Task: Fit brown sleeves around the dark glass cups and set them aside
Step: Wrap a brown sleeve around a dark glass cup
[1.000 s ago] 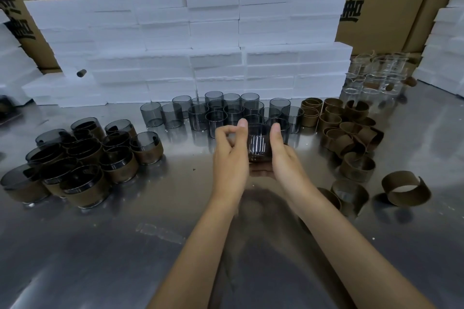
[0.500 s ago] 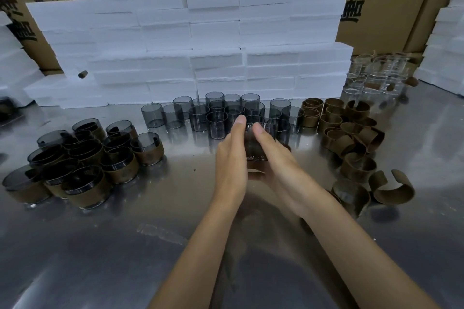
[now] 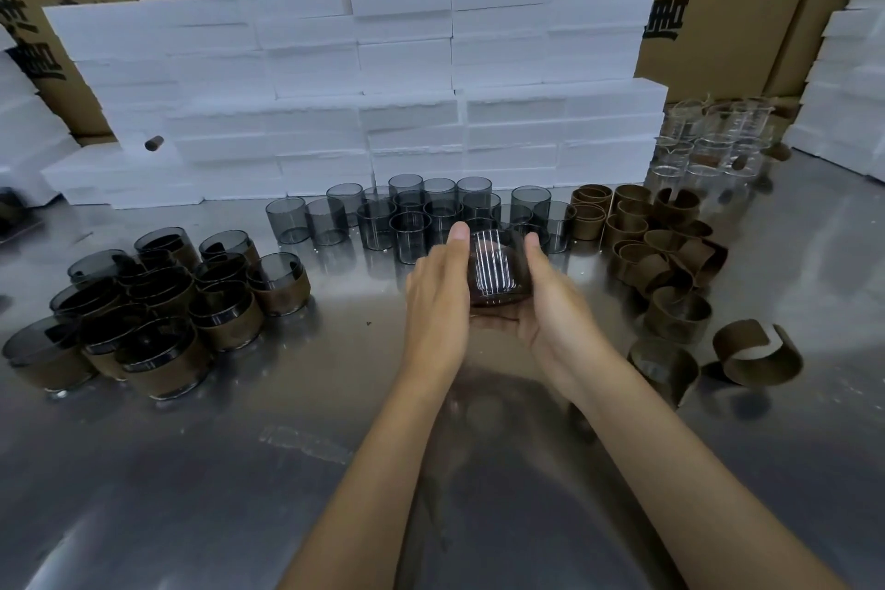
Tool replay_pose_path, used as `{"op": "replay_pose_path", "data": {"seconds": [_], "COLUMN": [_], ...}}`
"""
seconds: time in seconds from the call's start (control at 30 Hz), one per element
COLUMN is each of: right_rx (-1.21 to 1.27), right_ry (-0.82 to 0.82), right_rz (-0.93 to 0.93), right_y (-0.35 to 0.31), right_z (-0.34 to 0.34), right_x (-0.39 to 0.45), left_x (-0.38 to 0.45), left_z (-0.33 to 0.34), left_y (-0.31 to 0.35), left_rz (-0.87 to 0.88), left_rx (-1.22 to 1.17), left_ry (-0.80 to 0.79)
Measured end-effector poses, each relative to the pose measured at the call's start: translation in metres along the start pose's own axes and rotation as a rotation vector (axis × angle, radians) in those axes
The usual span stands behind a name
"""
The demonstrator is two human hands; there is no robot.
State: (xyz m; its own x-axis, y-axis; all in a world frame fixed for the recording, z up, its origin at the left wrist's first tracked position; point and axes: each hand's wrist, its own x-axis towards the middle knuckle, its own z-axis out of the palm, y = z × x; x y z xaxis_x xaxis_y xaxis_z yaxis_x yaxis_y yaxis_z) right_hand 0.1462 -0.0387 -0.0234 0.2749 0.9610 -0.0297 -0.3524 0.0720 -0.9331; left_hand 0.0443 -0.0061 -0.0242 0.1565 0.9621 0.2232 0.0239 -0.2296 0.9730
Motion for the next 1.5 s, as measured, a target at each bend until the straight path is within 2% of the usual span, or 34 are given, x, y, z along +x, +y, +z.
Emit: {"op": "replay_pose_path", "data": {"seconds": [0.17,0.27,0.5,0.7,0.83,1.23,1.33,1.5], "right_rx": [-0.02,0.017,0.149,0.361,0.431,0.386,0.355,0.318], "right_ry": [0.053,0.021,-0.102,-0.039,-0.023,-0.038,-0.062,-0.035], "right_rz": [-0.072,-0.052,0.104,0.124,0.157,0.123,0.133,0.16], "right_y": [0.003,0.002,0.0,-0.007,-0.011,-0.008,-0.003,-0.001], "right_z": [-0.005,-0.005,-0.002,-0.006,-0.008,-0.01,-0.008,-0.004], "right_x": [0.001,0.001,-0.001,0.001,0.0,-0.001,-0.001,-0.002], "left_x": [0.008,0.01,0.007,0.006,0.003,0.004,0.004,0.007], "left_z": [-0.008,-0.011,-0.014,-0.013,-0.011,-0.003,-0.005,-0.008], "left_y": [-0.003,-0.002,0.002,0.003,0.003,-0.003,-0.001,-0.002], "left_rz": [-0.03,-0.027,-0.038,-0.007,0.04,0.103,0.054,0.006], "left_rx": [-0.093,-0.181,-0.329,-0.317,-0.261,-0.27,-0.357,-0.317], "left_ry": [0.11,0.113,-0.04,-0.244,-0.3,-0.125,-0.026,0.07]}}
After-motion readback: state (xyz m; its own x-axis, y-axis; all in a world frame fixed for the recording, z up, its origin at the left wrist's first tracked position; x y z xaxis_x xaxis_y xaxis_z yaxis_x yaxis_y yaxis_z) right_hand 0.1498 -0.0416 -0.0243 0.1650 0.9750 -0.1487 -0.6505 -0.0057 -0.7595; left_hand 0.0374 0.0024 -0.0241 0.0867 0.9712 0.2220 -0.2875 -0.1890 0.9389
